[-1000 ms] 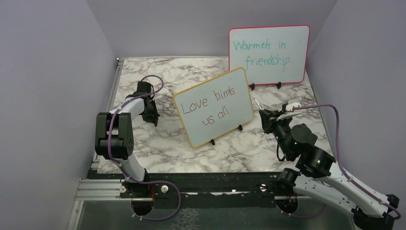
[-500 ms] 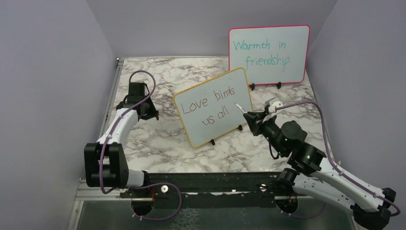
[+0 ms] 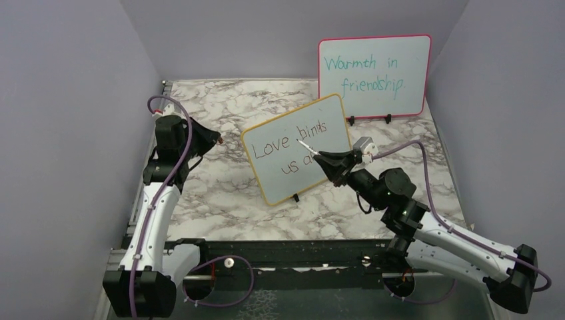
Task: Write a sentence on the whiteboard
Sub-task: Close the whiteboard marker at the center of the board, then place the whiteboard marker at the center of the board.
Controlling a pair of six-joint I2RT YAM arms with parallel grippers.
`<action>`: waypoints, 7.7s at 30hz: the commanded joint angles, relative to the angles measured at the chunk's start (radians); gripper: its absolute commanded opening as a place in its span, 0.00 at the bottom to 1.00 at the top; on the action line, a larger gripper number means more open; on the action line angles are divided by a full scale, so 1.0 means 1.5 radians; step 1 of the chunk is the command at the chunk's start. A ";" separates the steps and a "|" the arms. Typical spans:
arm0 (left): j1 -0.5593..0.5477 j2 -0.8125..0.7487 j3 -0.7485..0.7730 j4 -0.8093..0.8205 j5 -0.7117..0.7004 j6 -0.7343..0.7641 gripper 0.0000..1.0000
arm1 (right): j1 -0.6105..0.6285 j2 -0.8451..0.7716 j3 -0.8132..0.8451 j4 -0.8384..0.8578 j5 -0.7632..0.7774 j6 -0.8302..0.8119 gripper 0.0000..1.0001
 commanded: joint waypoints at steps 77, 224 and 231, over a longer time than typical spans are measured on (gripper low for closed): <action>-0.377 0.010 -0.027 0.421 -0.149 -0.293 0.00 | 0.008 0.281 0.000 0.518 -0.022 0.015 0.01; -0.346 -0.271 -0.062 0.098 -0.407 0.175 0.93 | -0.109 0.029 -0.083 -0.203 0.597 0.370 0.01; -0.346 -0.341 -0.119 0.040 -0.450 0.191 0.99 | -0.123 0.075 -0.081 -0.371 0.645 0.566 0.01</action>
